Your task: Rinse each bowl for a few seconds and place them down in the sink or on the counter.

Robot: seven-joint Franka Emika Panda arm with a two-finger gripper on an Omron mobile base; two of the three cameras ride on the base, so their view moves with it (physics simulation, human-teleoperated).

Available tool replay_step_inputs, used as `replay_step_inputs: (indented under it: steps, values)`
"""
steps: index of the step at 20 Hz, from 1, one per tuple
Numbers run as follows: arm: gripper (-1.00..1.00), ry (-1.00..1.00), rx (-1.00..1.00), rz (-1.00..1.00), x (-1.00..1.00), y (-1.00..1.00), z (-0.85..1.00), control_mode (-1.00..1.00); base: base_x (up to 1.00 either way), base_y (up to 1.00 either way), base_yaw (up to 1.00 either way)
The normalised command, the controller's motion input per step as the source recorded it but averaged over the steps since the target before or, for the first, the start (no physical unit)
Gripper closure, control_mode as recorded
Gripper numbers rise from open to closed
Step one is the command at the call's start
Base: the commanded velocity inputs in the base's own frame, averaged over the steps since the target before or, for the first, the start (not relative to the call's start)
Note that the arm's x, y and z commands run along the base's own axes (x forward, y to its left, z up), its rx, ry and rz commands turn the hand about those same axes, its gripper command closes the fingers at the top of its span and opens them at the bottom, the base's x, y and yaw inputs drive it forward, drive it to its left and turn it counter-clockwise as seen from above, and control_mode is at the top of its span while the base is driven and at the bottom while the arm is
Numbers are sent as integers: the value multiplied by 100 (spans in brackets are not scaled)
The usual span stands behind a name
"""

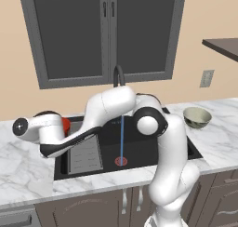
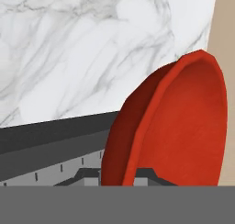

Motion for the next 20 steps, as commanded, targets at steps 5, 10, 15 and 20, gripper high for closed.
replay_step_inputs:
  steps: [5, 10, 15, 20]
  values:
    - [100, 1, -1, 9, 0, 9, 0, -100, 0, 0, 0]
    - [100, 4, 0, 10, 0, 0, 0, -100, 0, 0, 0]
    - [100, 7, 3, 13, 0, 1, 0, -100, 0, 0, 0]
    - [100, 9, 8, 10, 1, 10, -2, -100, 0, 0, 0]
